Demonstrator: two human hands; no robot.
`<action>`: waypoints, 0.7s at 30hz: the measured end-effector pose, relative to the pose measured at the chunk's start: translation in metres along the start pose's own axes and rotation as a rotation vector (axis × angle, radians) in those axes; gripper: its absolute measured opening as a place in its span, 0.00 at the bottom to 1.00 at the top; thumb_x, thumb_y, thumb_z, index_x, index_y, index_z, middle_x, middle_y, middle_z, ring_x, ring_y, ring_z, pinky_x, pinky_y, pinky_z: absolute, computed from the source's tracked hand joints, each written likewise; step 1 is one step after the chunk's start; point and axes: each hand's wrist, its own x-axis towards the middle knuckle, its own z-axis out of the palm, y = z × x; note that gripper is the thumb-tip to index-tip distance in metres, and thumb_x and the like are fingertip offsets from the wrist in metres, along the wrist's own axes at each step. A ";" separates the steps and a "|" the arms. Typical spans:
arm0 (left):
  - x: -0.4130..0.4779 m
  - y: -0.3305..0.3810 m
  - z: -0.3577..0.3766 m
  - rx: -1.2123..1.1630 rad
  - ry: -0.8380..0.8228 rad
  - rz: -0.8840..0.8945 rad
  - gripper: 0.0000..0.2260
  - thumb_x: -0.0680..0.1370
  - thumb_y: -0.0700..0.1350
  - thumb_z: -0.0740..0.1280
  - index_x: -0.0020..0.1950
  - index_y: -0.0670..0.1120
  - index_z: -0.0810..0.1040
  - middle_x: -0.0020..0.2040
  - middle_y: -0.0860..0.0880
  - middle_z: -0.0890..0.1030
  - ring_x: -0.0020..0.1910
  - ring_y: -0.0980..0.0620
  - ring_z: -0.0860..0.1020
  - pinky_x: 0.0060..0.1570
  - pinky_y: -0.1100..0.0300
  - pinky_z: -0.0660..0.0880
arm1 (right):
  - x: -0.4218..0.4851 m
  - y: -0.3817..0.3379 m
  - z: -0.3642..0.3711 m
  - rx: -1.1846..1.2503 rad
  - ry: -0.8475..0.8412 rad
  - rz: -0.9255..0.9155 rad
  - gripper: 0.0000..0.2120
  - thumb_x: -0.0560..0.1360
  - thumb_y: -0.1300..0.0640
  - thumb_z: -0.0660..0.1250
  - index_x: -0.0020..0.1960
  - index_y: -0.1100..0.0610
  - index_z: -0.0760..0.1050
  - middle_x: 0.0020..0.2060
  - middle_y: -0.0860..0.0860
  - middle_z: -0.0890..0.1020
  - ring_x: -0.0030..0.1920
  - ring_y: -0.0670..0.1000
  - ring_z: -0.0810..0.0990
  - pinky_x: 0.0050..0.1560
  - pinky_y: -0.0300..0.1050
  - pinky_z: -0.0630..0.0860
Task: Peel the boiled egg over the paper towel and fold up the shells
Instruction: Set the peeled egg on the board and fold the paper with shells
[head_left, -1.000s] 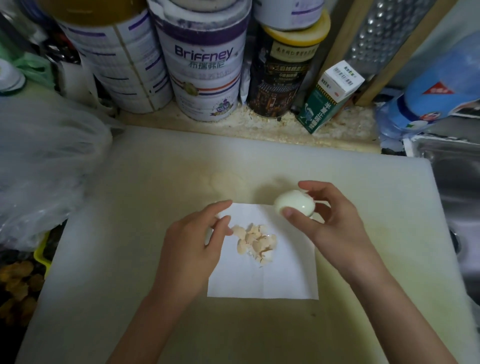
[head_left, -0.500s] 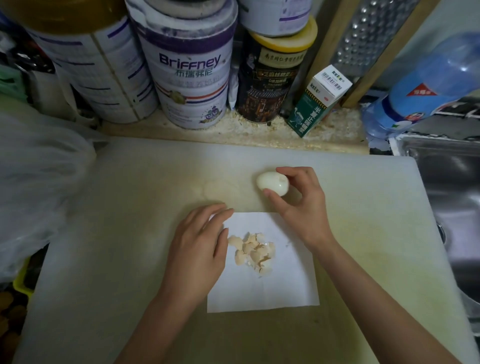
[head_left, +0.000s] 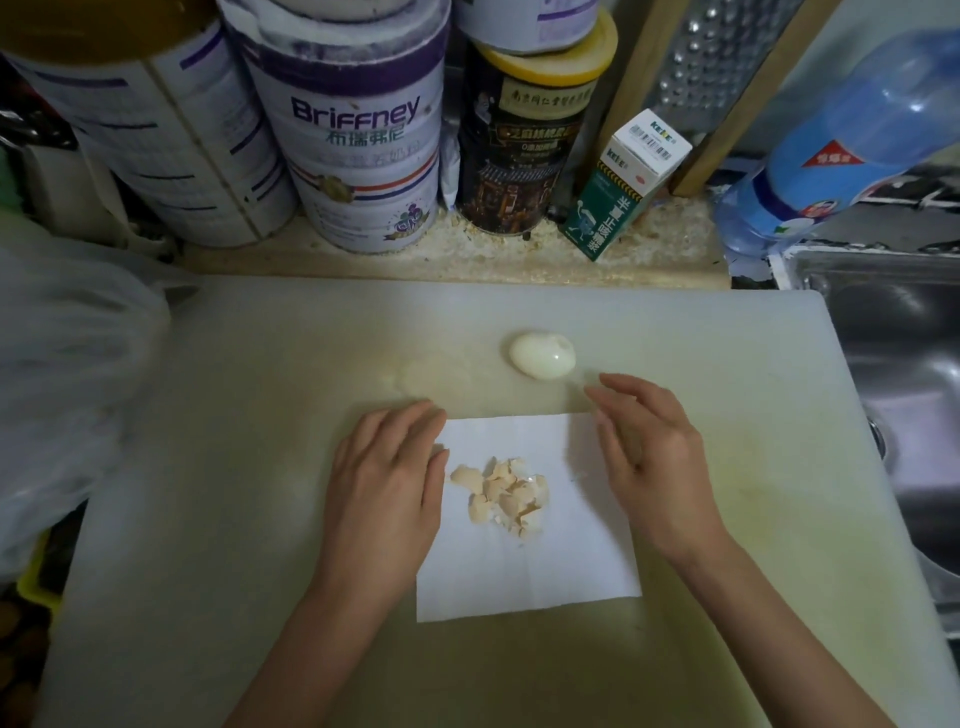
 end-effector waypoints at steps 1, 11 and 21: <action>0.000 0.000 0.000 0.015 0.000 -0.006 0.12 0.74 0.40 0.66 0.56 0.40 0.80 0.54 0.44 0.82 0.53 0.41 0.78 0.53 0.48 0.75 | -0.007 0.004 -0.002 -0.039 -0.034 -0.011 0.14 0.74 0.66 0.65 0.59 0.61 0.77 0.59 0.57 0.78 0.60 0.57 0.75 0.61 0.50 0.72; 0.004 0.000 0.002 0.062 -0.033 -0.024 0.13 0.71 0.37 0.72 0.56 0.40 0.81 0.44 0.44 0.79 0.45 0.41 0.78 0.47 0.48 0.75 | -0.015 0.000 0.002 -0.048 -0.088 -0.040 0.18 0.67 0.73 0.68 0.56 0.61 0.77 0.50 0.56 0.80 0.51 0.57 0.75 0.53 0.41 0.69; 0.002 0.015 -0.001 -0.066 -0.065 -0.197 0.15 0.76 0.46 0.67 0.62 0.46 0.77 0.49 0.50 0.79 0.44 0.48 0.79 0.44 0.57 0.73 | -0.002 0.000 -0.003 -0.085 -0.155 0.093 0.16 0.70 0.70 0.66 0.56 0.61 0.77 0.43 0.54 0.75 0.43 0.56 0.75 0.42 0.44 0.72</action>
